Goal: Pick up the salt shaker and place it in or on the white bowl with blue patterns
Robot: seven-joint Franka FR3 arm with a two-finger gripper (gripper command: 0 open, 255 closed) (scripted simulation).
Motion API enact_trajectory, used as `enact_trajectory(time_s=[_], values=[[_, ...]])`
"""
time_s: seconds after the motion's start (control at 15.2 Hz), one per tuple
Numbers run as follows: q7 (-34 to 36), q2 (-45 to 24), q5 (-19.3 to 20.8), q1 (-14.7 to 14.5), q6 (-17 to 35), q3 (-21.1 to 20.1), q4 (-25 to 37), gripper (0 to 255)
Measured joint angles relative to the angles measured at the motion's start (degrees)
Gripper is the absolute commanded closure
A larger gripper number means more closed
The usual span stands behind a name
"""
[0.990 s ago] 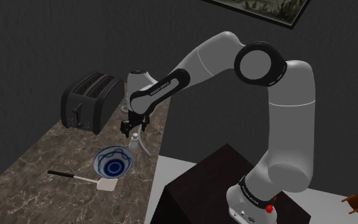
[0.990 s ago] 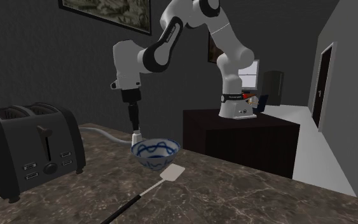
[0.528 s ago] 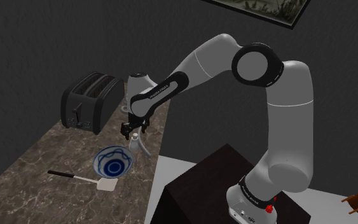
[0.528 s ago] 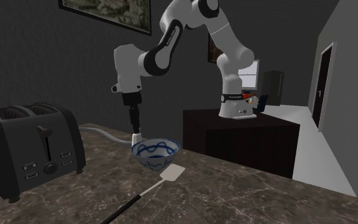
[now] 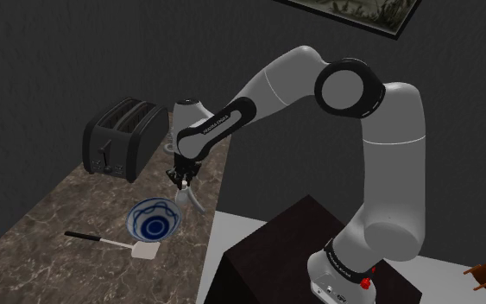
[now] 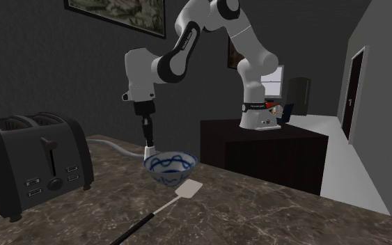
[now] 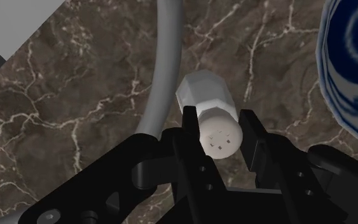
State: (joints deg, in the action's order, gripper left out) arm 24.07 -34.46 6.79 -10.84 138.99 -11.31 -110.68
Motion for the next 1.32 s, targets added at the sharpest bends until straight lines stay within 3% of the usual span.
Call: enact_trajectory(time_s=[0.4,1.32], values=[[-0.08,0.89,-0.18,0.13,-0.52,-0.15,-0.39,255],[-1.10,8.70,-2.13,1.18,-8.14,-1.54,-0.48,255]])
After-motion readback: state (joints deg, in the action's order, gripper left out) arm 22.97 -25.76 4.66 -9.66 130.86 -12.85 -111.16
